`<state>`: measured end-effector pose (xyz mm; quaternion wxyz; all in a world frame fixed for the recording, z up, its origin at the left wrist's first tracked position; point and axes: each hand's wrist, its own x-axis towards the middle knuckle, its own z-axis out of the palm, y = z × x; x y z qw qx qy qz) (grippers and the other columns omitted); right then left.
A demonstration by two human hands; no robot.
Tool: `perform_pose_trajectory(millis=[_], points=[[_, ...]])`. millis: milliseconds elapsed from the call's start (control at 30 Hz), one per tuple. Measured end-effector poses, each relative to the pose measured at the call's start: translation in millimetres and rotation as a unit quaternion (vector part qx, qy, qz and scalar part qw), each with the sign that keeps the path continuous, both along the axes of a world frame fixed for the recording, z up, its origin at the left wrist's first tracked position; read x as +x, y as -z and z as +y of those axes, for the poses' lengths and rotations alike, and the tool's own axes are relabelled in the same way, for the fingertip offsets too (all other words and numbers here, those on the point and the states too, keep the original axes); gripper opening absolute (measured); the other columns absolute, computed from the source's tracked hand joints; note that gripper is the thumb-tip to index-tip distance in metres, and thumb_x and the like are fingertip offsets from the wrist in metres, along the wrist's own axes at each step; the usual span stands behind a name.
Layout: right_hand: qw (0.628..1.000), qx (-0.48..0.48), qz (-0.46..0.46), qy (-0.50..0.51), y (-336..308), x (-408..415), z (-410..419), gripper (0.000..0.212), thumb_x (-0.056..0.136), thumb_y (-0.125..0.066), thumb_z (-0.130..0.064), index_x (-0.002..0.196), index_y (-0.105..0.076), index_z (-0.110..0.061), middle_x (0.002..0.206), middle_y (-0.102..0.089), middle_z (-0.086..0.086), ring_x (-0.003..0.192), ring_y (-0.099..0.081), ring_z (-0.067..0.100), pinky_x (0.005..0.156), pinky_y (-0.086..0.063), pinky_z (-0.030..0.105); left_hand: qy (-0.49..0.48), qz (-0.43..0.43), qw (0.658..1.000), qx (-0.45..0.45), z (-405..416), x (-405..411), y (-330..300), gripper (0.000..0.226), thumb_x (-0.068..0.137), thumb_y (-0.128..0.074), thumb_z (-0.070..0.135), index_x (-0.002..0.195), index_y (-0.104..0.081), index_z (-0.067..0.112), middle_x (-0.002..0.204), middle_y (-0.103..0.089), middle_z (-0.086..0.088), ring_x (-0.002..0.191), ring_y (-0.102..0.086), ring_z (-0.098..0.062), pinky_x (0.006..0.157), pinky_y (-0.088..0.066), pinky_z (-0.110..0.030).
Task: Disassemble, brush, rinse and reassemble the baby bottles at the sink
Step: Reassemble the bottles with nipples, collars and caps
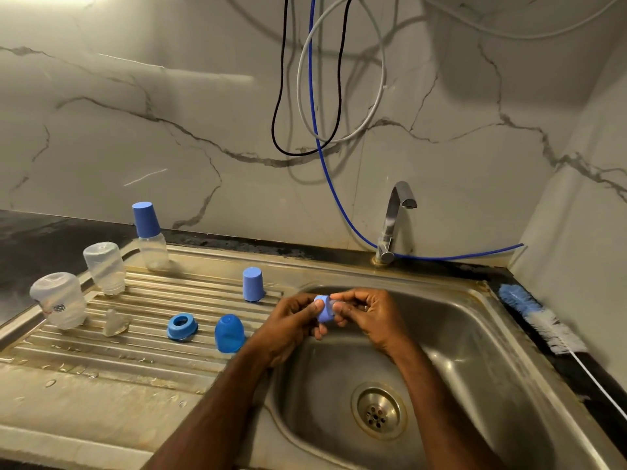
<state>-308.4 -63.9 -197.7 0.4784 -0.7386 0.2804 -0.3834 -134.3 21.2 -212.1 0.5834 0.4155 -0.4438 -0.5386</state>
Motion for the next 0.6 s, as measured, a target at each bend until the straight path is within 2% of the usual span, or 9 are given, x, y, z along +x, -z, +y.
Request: perform_pose_trajectory(millis=[133, 200, 267, 367, 467, 600], points=[[0.999, -0.014, 0.000, -0.030, -3.3, 2.2, 6.4, 0.038, 0.079, -0.082, -0.009, 0.115, -0.073, -0.017, 0.107, -0.076, -0.003, 0.101, -0.071, 0.013, 0.087, -0.057, 0.025, -0.053, 0.030, 0.996, 0.067, 3.5, -6.0, -8.7, 0.038, 0.100, -0.049, 0.038, 0.115, -0.060, 0.005, 0.075, -0.068, -0.011, 0.060, -0.062, -0.016, 0.054, -0.055, -0.022], [0.999, -0.022, 0.007, -0.039, -4.5, 5.6, 12.5, 0.047, 0.077, -0.083, -0.005, 0.121, -0.070, -0.017, 0.115, -0.073, -0.005, 0.108, -0.068, 0.008, 0.088, -0.055, 0.020, -0.057, 0.020, 0.996, 0.069, 5.8, -6.9, -8.8, 0.047, 0.096, -0.050, 0.047, 0.117, -0.060, 0.007, 0.072, -0.066, -0.011, 0.058, -0.061, -0.017, 0.050, -0.053, -0.022], [0.999, -0.028, 0.009, -0.037, -5.1, 10.6, 17.4, 0.048, 0.078, -0.082, -0.004, 0.122, -0.069, -0.019, 0.117, -0.071, -0.008, 0.109, -0.067, 0.005, 0.088, -0.054, 0.018, -0.067, -0.016, 0.996, 0.062, 9.0, -4.6, -8.0, 0.057, 0.093, -0.050, 0.055, 0.118, -0.060, 0.005, 0.072, -0.064, -0.012, 0.057, -0.058, -0.018, 0.048, -0.050, -0.022], [0.999, -0.037, -0.002, -0.022, -9.2, 25.1, 26.1, 0.040, 0.081, -0.081, -0.010, 0.117, -0.071, -0.022, 0.113, -0.073, -0.008, 0.106, -0.068, 0.007, 0.092, -0.056, 0.025, -0.142, -0.119, 0.981, 0.055, 22.5, 3.8, -15.8, 0.068, 0.093, -0.047, 0.063, 0.100, -0.065, -0.003, 0.066, -0.065, -0.011, 0.050, -0.055, -0.017, 0.044, -0.043, -0.022], [0.998, -0.057, -0.010, 0.014, -16.8, 50.3, 35.7, 0.035, 0.081, -0.082, -0.014, 0.114, -0.072, -0.019, 0.108, -0.074, -0.006, 0.100, -0.069, 0.006, 0.089, -0.058, 0.027, -0.265, -0.206, 0.942, 0.013, 39.2, 20.1, -33.5, 0.061, 0.095, -0.049, 0.057, 0.086, -0.067, -0.001, 0.068, -0.070, -0.013, 0.046, -0.060, -0.019, 0.042, -0.047, -0.025], [0.995, -0.096, 0.012, 0.026, -33.3, 99.7, 50.9, 0.033, 0.078, -0.085, -0.020, 0.109, -0.073, -0.022, 0.101, -0.073, -0.008, 0.091, -0.069, 0.004, 0.078, -0.055, 0.016, -0.382, -0.365, 0.849, -0.011, 58.2, 79.5, -65.0, 0.045, 0.099, -0.062, 0.038, 0.072, -0.069, 0.002, 0.058, -0.068, -0.008, 0.042, -0.061, -0.016, 0.053, -0.055, -0.036]])
